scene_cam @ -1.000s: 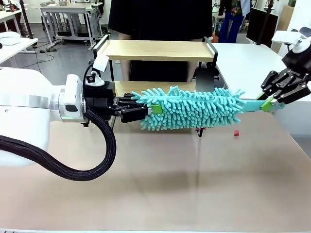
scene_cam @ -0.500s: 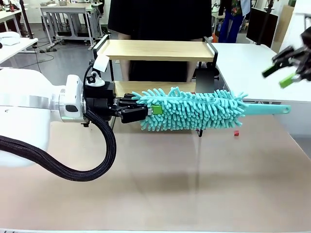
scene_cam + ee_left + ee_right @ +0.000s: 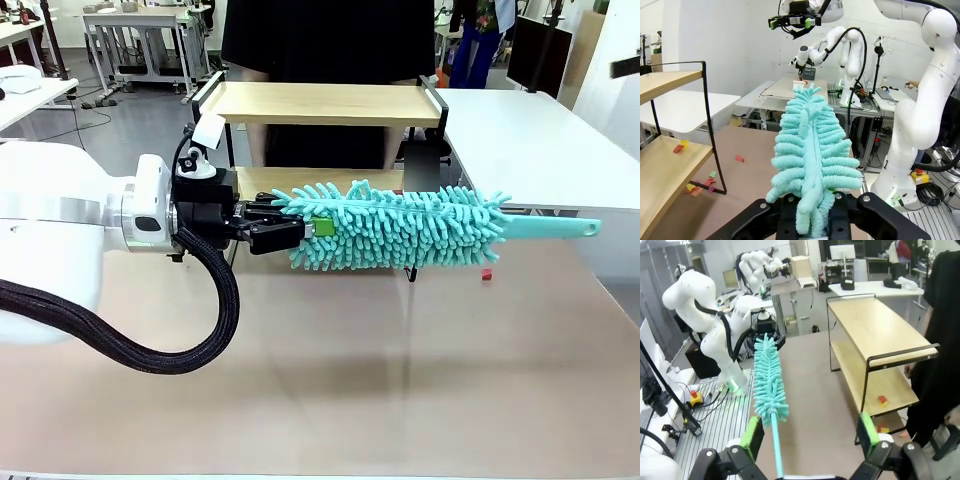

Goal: Clean the shelf.
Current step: Hand the Duster back to the human.

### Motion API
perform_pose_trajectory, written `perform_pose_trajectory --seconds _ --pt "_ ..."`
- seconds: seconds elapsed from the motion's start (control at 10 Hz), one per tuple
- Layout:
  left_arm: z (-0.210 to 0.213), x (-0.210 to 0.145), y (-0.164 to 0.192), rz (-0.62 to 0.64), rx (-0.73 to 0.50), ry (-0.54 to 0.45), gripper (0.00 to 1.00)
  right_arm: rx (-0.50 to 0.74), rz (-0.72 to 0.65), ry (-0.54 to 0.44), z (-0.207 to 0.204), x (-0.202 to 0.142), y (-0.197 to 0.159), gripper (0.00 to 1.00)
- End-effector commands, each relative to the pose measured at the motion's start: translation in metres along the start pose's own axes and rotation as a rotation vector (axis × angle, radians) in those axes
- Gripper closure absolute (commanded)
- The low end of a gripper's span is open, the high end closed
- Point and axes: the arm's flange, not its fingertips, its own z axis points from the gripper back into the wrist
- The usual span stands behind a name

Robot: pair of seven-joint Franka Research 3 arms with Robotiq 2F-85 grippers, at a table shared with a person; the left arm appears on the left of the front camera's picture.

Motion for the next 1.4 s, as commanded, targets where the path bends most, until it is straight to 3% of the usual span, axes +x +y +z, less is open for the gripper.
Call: perform_pose_trajectory --seconds 0.0,0.1,0.2,0.5,0.8,0.9,1.3 --pt "0.000 0.001 0.000 -0.005 -0.017 -0.002 1.00 0.014 0.013 0.030 -0.008 0.001 0.004 0.00" --pt "0.000 0.001 0.000 -0.005 -0.017 -0.002 1.00 0.014 0.013 0.030 -0.008 0.001 0.004 0.00" --pt "0.000 0.000 0.000 0.000 0.000 0.000 0.83 0.014 0.013 0.030 -0.008 0.001 0.004 0.00" --pt "0.044 0.064 0.021 -0.002 0.108 -0.138 0.83 0.014 0.013 0.030 -0.008 0.001 0.004 0.00" --pt "0.097 0.130 0.038 -0.055 0.346 -0.210 0.83 0.014 0.013 0.030 -0.008 0.001 0.004 0.00" --pt "0.125 0.147 0.047 -0.074 0.480 -0.213 0.83 0.014 0.013 0.030 -0.008 0.001 0.004 0.00" --pt "0.235 0.155 0.058 -0.038 0.880 -0.219 0.83 0.014 0.013 0.030 -0.008 0.001 0.004 0.00"
